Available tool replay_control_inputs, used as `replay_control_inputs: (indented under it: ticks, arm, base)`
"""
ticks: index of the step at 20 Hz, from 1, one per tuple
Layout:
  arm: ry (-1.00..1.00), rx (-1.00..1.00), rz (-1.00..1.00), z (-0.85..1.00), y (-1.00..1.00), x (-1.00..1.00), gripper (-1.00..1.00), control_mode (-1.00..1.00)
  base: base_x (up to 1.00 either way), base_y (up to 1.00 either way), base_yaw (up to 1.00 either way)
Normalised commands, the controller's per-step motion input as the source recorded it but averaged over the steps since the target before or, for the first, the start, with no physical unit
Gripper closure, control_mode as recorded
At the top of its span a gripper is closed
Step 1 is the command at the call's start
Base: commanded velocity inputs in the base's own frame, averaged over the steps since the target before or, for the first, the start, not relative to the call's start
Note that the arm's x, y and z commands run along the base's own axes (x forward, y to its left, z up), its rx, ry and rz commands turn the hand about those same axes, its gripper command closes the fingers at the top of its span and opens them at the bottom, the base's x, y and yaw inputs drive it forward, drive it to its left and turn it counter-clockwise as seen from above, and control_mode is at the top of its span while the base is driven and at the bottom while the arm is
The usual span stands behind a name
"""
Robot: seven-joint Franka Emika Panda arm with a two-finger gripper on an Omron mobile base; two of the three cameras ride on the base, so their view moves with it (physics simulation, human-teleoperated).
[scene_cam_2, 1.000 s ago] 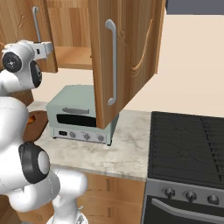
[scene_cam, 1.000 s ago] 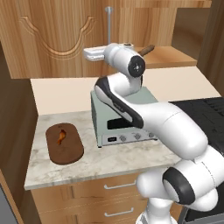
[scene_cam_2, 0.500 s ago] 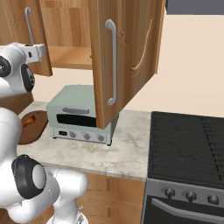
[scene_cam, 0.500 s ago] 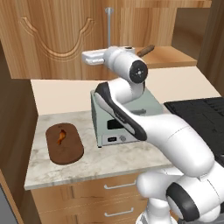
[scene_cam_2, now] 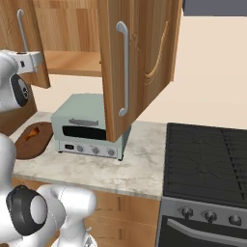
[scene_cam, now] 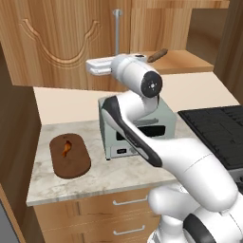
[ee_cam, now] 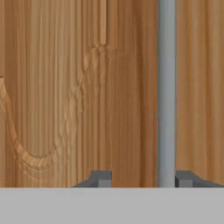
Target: Open the cabinet, retrieve the rolling pin, and place it next to the meat on the cutting board to prepare for tenderizing.
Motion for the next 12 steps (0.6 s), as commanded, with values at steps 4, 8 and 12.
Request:
replay_control_inputs:
  ticks: [4, 8, 12]
  arm:
    - [0.00, 0.00, 0.01, 0.00, 0.87, -0.66, 1.00, -1.00]
    - [0.00, 0.00, 0.00, 0.00, 0.94, -0.67, 1.00, -1.00]
    - [0.00, 0.00, 0.00, 0.00, 0.93, -0.76, 1.00, -1.00]
  base:
    - [0.00, 0.00, 0.00]
    - [0.00, 0.00, 0.00]
    - [0.00, 0.00, 0.00]
